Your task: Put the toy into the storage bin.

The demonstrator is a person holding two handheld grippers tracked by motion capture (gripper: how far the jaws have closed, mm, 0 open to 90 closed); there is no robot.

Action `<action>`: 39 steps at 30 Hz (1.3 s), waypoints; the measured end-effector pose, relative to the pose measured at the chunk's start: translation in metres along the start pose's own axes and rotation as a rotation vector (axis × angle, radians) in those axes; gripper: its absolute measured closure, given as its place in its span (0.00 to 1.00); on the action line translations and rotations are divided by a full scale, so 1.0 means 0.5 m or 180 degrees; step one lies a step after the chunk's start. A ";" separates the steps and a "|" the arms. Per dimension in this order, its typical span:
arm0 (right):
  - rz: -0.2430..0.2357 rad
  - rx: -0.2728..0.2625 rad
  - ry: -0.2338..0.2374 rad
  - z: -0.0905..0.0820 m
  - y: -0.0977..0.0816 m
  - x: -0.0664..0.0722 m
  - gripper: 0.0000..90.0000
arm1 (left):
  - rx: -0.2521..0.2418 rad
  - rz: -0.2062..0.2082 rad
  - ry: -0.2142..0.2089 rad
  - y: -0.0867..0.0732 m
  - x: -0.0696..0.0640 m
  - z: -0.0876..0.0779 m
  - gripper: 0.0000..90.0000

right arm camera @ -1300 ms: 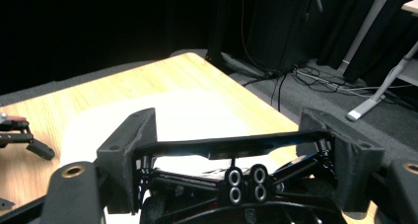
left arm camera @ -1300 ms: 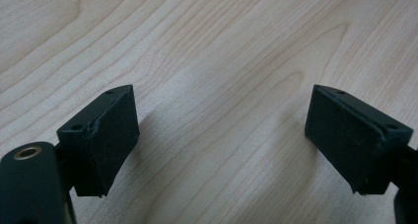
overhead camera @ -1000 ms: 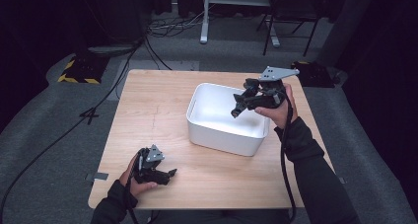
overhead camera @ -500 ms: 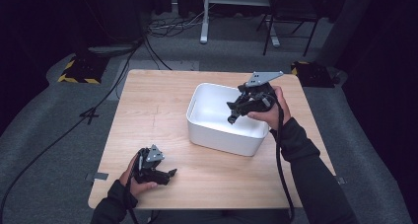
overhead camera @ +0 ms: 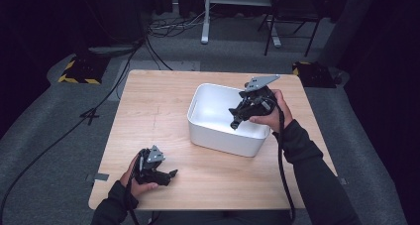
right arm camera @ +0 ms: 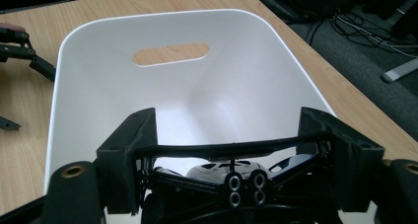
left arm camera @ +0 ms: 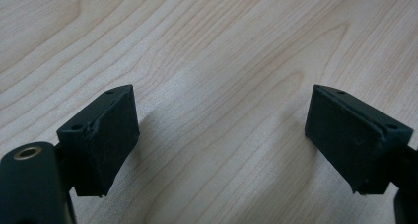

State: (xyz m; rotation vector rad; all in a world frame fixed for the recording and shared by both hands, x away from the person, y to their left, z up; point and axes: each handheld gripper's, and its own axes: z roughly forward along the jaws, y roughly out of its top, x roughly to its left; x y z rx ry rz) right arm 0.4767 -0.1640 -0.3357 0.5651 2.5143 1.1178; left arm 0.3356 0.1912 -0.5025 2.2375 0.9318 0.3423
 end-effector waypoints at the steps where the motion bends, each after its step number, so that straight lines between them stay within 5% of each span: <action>1: 0.0002 0.0018 -0.0001 -0.001 -0.002 0.000 0.27 | 0.0001 -0.0001 -0.0004 0.000 0.000 0.000 0.15; 39: -0.0095 0.0397 0.0048 -0.029 -0.074 -0.016 0.27 | 0.0001 -0.0002 -0.0002 0.000 0.000 0.000 0.15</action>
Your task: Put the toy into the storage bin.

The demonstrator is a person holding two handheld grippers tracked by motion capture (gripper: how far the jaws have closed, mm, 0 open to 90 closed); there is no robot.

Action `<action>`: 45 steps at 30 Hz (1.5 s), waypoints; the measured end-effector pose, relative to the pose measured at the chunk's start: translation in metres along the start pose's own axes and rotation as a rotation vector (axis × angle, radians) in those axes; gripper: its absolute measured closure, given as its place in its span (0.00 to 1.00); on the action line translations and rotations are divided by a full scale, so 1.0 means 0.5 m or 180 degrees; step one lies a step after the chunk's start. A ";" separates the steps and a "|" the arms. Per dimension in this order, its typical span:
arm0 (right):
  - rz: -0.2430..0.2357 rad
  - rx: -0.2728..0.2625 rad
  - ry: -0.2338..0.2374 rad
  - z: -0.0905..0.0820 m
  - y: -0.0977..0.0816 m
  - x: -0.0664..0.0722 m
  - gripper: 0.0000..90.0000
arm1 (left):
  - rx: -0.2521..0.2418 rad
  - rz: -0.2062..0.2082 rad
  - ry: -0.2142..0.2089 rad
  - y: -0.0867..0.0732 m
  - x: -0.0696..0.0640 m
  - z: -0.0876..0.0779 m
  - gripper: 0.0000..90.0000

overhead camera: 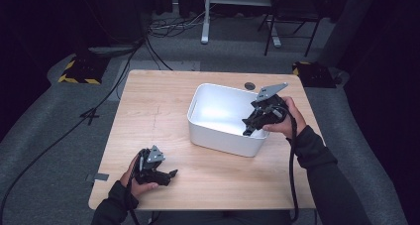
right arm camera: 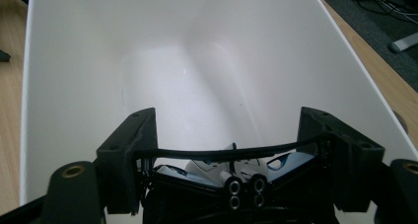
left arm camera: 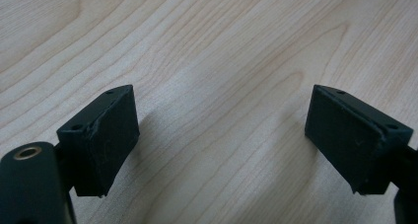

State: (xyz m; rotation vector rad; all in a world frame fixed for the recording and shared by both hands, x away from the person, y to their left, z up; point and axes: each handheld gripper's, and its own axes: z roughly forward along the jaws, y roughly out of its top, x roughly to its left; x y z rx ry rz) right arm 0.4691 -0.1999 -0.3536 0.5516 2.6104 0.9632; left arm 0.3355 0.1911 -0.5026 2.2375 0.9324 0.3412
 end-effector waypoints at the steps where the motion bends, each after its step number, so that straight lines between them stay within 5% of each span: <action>1: -0.0020 0.0013 0.0012 -0.001 -0.002 -0.002 0.27 | 0.0000 -0.0001 0.0000 0.000 0.000 0.000 0.15; 32: 0.0006 0.0345 0.0075 -0.015 -0.023 -0.016 0.27 | -0.0001 -0.0002 0.0000 0.000 0.000 0.000 0.15; 45: -0.0127 0.0537 0.0009 -0.008 -0.013 -0.010 0.27 | -0.0001 -0.0005 0.0003 0.000 0.000 0.000 0.15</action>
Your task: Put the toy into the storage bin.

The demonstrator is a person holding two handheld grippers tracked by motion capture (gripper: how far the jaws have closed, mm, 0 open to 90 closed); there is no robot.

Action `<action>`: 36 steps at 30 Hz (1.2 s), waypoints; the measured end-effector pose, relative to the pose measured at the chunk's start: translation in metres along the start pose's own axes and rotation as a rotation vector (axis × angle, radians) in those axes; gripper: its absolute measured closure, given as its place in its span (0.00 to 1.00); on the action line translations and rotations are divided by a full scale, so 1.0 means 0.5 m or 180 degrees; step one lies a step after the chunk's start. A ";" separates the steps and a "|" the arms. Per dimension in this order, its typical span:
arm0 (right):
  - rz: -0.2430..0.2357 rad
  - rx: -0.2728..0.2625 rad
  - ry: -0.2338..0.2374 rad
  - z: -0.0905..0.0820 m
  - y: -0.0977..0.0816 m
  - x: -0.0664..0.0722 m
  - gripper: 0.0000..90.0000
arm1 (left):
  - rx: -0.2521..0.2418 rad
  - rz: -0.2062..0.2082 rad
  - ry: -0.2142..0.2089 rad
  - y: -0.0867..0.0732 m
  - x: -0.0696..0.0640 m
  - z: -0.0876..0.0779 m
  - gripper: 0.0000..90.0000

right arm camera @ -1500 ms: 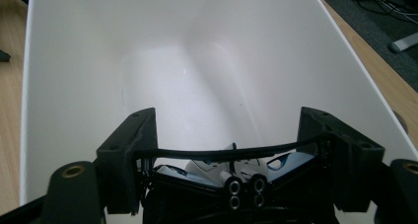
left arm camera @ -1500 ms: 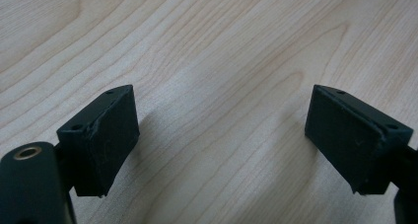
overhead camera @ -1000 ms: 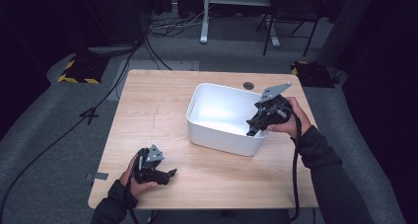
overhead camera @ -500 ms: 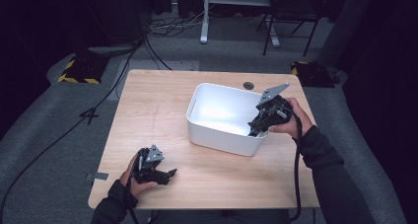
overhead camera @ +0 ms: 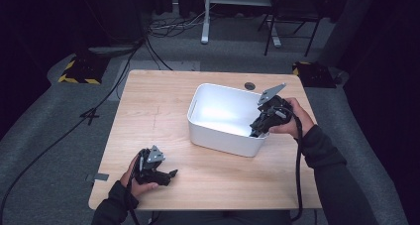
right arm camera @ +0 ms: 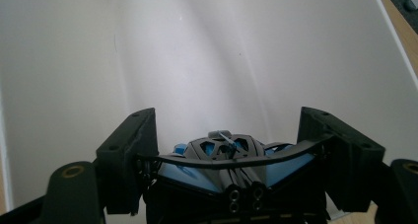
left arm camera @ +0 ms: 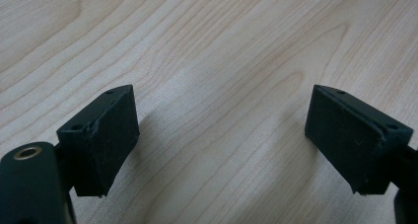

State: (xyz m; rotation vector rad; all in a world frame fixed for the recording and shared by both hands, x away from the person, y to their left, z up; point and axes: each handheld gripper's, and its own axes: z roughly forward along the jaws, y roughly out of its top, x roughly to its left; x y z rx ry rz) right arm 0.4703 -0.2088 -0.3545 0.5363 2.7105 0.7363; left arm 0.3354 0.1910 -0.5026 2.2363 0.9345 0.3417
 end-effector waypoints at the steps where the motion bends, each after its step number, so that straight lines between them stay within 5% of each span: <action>1: 0.0042 0.0024 0.0005 0.000 0.001 0.001 0.27 | 0.0001 0.0000 -0.0001 0.000 0.000 0.000 0.15; 21: 0.0081 0.0230 0.0096 0.029 0.001 0.003 0.27 | 0.0002 0.0001 0.0000 0.000 0.000 0.000 0.15; 36: 0.0132 0.0082 0.0133 0.023 -0.008 0.003 0.27 | 0.0002 0.0002 0.0000 0.000 0.000 0.000 0.15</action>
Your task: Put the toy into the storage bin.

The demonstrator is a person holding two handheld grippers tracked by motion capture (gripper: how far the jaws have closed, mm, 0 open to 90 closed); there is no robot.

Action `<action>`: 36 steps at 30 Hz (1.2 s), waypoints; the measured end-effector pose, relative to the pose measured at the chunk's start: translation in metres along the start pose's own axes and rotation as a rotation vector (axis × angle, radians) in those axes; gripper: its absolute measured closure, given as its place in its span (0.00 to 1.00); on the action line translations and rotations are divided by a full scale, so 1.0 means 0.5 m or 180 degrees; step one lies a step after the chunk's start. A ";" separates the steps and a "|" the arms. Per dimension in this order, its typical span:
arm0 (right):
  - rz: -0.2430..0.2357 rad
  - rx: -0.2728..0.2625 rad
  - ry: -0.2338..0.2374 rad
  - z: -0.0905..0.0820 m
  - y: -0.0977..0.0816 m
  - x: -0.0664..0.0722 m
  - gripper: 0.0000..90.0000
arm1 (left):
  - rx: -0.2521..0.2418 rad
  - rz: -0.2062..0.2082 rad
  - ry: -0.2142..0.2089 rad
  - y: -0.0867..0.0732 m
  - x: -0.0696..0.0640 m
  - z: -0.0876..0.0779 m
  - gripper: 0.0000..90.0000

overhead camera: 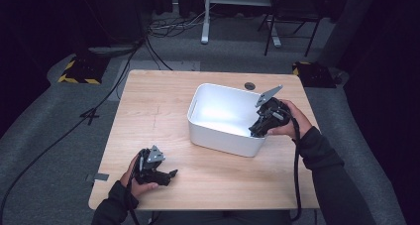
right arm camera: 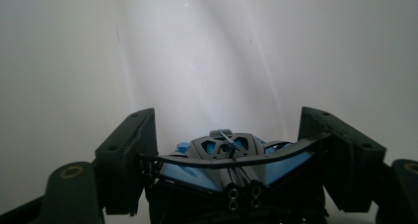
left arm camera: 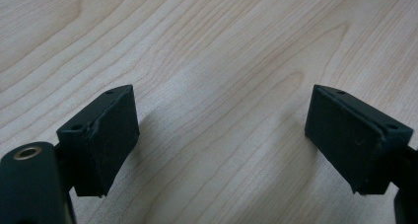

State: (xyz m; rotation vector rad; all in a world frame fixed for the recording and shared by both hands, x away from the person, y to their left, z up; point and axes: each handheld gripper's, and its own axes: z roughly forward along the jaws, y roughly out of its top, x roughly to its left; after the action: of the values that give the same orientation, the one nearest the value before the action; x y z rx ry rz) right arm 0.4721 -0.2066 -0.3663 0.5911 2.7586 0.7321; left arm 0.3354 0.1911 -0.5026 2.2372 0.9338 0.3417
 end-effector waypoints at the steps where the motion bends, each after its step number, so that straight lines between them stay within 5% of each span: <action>1: -0.0008 0.0004 -0.0015 -0.002 0.000 0.000 0.27 | -0.0001 -0.0002 -0.0001 0.000 0.000 0.000 0.15; 14: 0.0031 -0.0124 -0.0029 -0.015 -0.009 0.010 0.27 | 0.0000 -0.0001 -0.0001 0.000 0.000 0.000 0.15; 25: 0.0149 -0.0496 0.0014 -0.029 -0.026 0.013 0.26 | -0.0003 -0.0006 0.0004 0.000 0.000 0.000 0.15; 30: 0.0206 -0.0833 0.0022 -0.056 -0.032 0.016 0.27 | -0.0002 -0.0006 0.0003 0.000 0.000 0.000 0.15; 36: 0.0157 -0.0839 0.0027 -0.058 -0.029 0.024 0.28 | -0.0002 -0.0008 0.0009 0.000 0.000 0.000 0.15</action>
State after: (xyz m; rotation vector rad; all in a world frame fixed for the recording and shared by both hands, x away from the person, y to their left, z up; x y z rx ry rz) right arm 0.4474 -0.2251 -0.3503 0.6017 2.6015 1.0891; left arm 0.3354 0.1908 -0.5026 2.2353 0.9377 0.3439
